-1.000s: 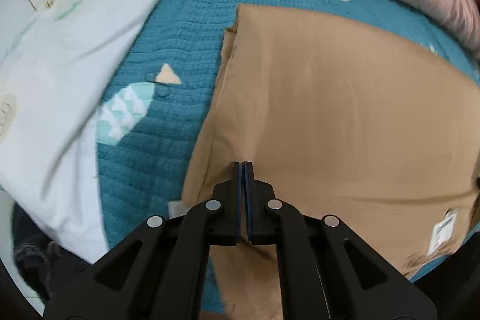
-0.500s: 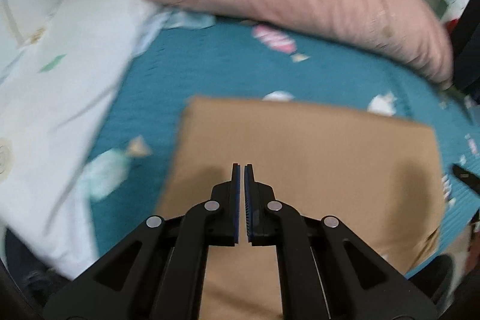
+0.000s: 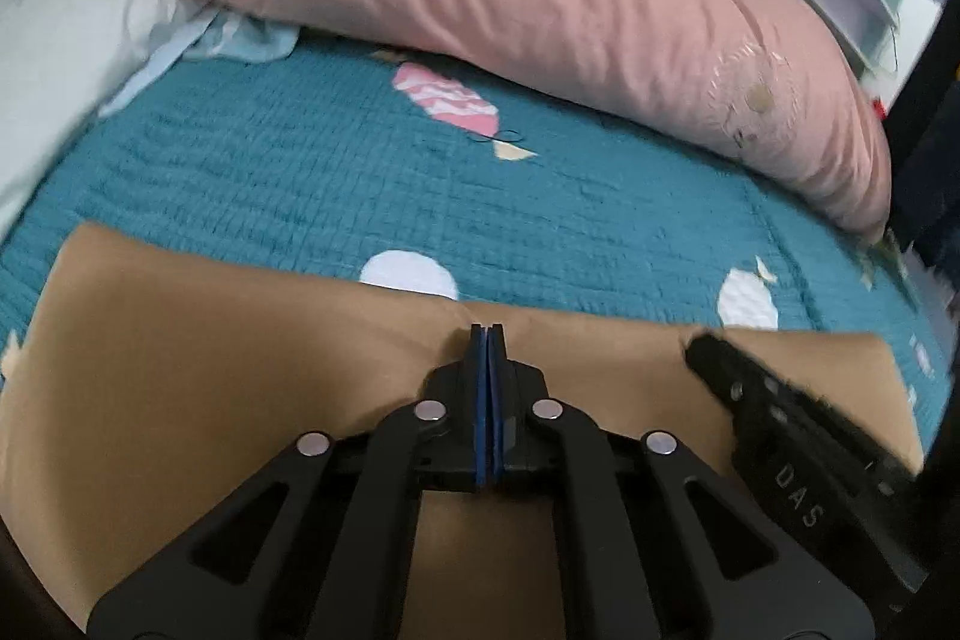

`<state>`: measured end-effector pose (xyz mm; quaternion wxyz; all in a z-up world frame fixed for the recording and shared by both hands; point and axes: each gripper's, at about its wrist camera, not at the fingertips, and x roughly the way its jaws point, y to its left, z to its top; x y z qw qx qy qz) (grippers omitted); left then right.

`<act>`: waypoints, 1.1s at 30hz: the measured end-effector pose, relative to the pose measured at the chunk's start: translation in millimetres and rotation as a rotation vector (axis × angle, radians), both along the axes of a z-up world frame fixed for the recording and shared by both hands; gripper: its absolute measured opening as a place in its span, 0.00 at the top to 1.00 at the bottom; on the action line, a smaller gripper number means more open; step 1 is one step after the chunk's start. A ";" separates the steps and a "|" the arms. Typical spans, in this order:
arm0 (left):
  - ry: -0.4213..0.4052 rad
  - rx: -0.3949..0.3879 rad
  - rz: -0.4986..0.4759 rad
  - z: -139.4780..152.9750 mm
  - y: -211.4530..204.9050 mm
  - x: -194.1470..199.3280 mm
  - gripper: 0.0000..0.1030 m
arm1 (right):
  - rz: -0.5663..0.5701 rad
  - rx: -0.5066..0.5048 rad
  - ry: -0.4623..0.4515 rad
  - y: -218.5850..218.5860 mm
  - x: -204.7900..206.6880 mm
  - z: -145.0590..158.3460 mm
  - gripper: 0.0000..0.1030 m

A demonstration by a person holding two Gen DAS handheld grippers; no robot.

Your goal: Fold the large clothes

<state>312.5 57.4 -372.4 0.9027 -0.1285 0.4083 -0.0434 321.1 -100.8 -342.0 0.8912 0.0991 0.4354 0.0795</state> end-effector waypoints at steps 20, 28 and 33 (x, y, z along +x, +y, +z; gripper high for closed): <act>-0.062 0.206 0.054 61.7 62.5 -76.7 0.97 | -0.242 -0.169 -0.106 -121.5 -74.6 71.2 0.95; 0.018 0.154 -0.077 31.9 -14.5 -124.0 0.97 | -0.089 -0.038 -0.022 -28.0 -122.2 50.2 0.96; -0.001 0.203 -0.115 13.3 -12.3 -136.5 0.98 | 0.042 -0.108 -0.002 -11.2 -135.2 11.4 1.00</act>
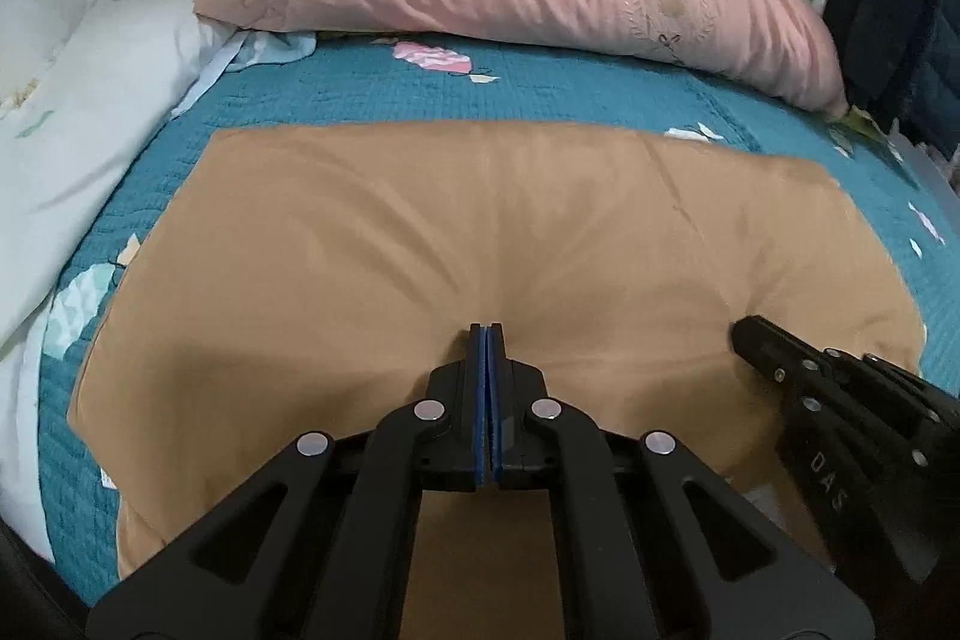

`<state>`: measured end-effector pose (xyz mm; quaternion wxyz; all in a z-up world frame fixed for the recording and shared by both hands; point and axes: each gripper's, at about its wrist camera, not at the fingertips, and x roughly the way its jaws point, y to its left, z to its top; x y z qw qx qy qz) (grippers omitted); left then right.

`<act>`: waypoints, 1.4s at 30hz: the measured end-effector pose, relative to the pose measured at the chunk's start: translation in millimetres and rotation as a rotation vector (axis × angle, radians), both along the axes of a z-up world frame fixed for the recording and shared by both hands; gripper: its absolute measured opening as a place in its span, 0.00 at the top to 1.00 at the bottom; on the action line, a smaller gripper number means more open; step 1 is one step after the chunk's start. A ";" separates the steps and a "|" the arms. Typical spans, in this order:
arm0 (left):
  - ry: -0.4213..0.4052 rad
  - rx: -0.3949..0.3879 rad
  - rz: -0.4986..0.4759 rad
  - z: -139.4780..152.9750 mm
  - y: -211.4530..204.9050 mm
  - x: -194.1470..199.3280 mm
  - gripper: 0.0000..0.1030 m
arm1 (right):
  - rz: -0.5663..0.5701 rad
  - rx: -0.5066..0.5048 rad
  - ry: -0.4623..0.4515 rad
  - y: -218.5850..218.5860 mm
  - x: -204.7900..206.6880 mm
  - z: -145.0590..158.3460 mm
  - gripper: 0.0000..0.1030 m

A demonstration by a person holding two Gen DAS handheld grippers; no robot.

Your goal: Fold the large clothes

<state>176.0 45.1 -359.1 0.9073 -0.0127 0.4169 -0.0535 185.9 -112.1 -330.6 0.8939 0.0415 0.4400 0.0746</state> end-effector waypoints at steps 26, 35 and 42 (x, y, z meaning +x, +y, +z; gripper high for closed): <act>0.127 0.136 0.279 61.3 113.4 -55.6 0.60 | -0.483 0.051 0.107 -192.2 -41.6 64.5 0.19; 0.173 0.013 0.252 77.4 86.9 -50.9 0.43 | -0.417 0.317 0.338 -219.6 -15.1 36.2 0.19; 0.216 -0.023 0.219 77.5 63.7 -39.5 0.39 | -0.419 0.512 0.480 -224.1 -3.1 -2.3 0.19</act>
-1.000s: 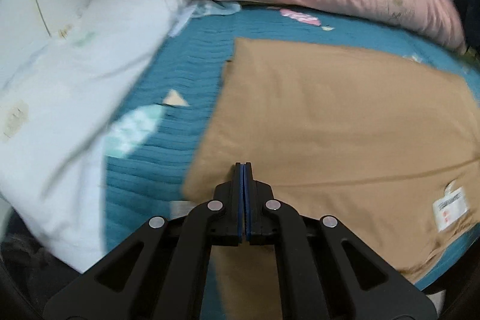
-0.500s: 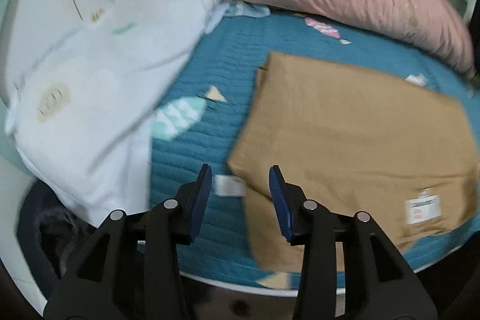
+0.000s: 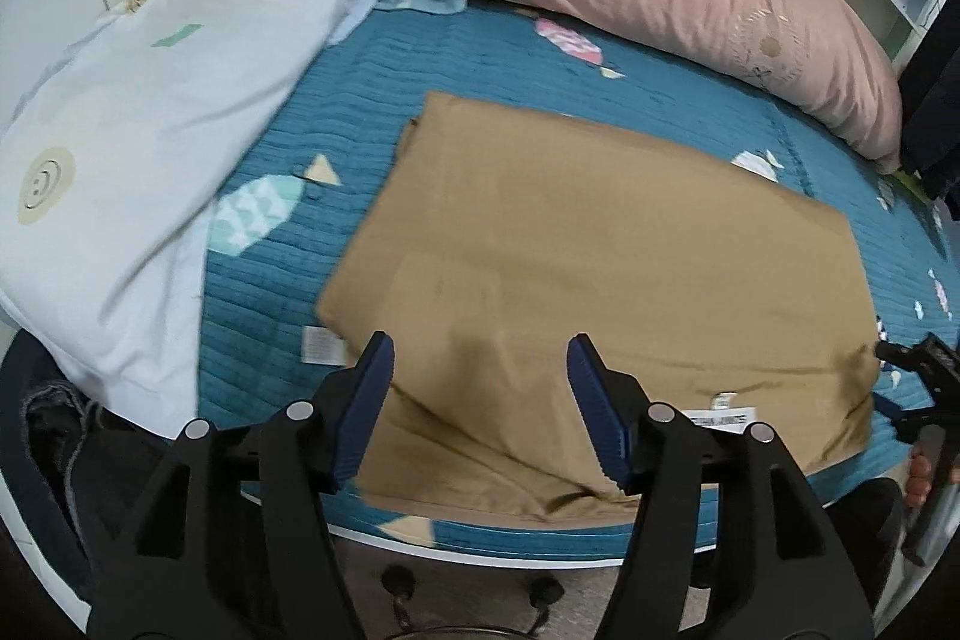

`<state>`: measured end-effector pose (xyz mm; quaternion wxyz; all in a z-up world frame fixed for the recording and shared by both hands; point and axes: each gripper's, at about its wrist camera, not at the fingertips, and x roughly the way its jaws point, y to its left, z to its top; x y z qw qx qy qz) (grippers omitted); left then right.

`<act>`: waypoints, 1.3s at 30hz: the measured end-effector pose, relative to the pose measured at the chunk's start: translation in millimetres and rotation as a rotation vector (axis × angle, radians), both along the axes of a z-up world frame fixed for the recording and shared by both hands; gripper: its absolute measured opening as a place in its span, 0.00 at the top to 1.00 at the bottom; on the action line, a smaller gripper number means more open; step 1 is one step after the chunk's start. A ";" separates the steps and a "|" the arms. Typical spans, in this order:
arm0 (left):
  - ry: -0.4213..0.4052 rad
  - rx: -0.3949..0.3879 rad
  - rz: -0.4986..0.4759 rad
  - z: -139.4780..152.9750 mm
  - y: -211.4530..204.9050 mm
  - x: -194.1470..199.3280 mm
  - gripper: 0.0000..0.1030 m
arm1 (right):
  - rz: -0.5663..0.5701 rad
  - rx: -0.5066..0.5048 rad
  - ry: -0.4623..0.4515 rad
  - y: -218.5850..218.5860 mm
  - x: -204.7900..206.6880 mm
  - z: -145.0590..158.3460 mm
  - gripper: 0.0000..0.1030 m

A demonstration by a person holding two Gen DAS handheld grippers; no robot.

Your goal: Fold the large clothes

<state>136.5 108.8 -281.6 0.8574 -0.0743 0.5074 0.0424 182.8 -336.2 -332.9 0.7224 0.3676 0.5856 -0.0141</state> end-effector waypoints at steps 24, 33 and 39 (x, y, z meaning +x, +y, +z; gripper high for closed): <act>0.096 -0.125 -0.206 17.6 -117.3 166.4 0.83 | 0.240 -0.133 0.158 56.9 52.7 12.9 0.78; 0.306 -0.139 -0.170 -53.0 -138.3 248.0 1.00 | 0.265 -0.194 0.182 73.9 63.4 -5.9 0.77; 0.357 -0.078 -0.195 -85.9 -147.5 239.8 1.00 | 0.247 -0.153 0.212 71.8 72.7 -13.7 0.75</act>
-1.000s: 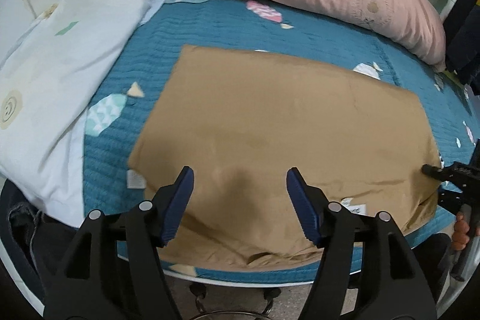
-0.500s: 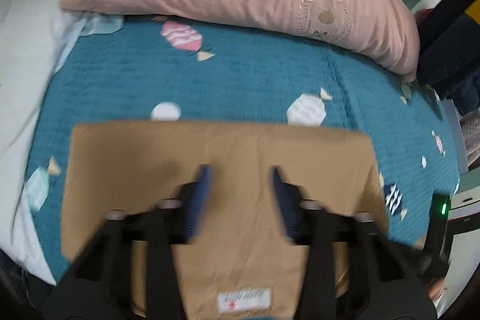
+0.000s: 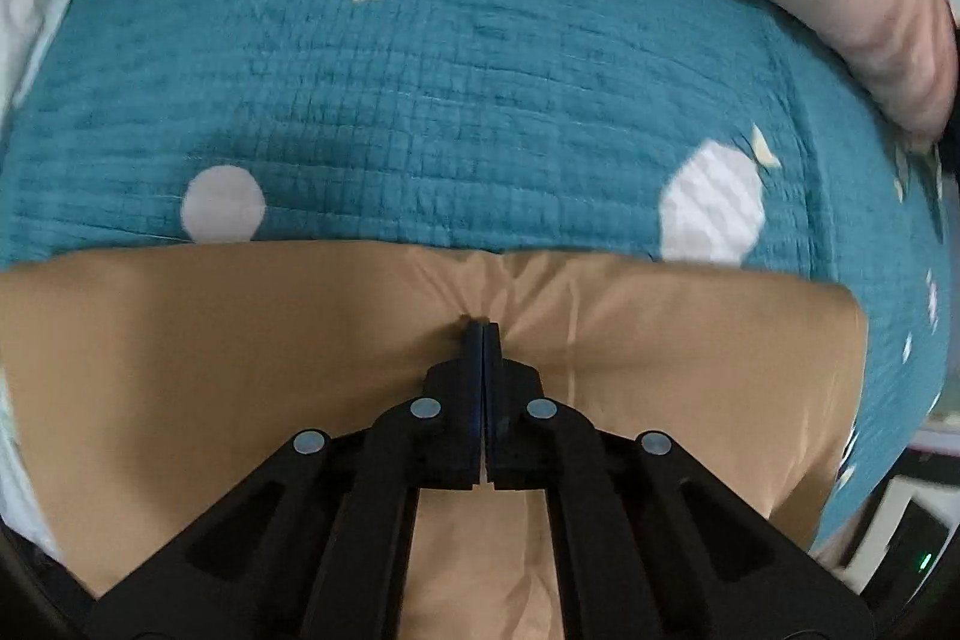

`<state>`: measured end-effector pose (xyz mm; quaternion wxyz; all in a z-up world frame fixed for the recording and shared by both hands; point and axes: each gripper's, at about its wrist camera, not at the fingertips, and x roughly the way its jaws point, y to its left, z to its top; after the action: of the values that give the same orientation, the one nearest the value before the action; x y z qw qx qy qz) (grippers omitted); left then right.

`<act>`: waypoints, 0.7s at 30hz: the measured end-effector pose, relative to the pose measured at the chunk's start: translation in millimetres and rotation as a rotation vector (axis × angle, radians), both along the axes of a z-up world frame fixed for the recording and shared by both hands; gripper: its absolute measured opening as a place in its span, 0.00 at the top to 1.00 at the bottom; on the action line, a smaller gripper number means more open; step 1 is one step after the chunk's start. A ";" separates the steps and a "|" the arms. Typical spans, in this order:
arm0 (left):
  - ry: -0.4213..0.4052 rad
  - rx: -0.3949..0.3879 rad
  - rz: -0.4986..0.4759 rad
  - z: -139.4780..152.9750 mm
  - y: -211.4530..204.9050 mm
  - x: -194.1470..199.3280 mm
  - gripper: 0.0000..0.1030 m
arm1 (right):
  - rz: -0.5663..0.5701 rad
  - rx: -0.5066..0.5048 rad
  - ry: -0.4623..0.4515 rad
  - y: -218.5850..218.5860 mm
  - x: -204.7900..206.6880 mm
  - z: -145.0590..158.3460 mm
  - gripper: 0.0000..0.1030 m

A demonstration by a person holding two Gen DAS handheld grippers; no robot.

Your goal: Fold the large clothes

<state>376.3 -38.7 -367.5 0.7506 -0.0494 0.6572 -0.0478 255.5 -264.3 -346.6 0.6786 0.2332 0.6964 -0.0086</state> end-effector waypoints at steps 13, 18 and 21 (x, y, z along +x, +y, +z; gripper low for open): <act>0.043 -0.101 -0.002 14.5 16.6 -92.1 1.00 | -0.002 -0.019 -0.012 -8.4 -17.8 4.6 0.73; 0.061 -0.170 0.012 7.4 26.3 -136.0 1.00 | -0.002 -0.035 -0.014 -9.1 -24.5 7.2 0.73; 0.096 -0.136 -0.006 -4.4 22.3 -164.6 1.00 | -0.011 -0.042 -0.019 -8.2 -27.5 7.7 0.72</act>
<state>211.7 -16.4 -371.9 0.7129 -0.1005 0.6878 -0.0924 228.0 -272.6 -338.9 0.6898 0.2227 0.6885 -0.0248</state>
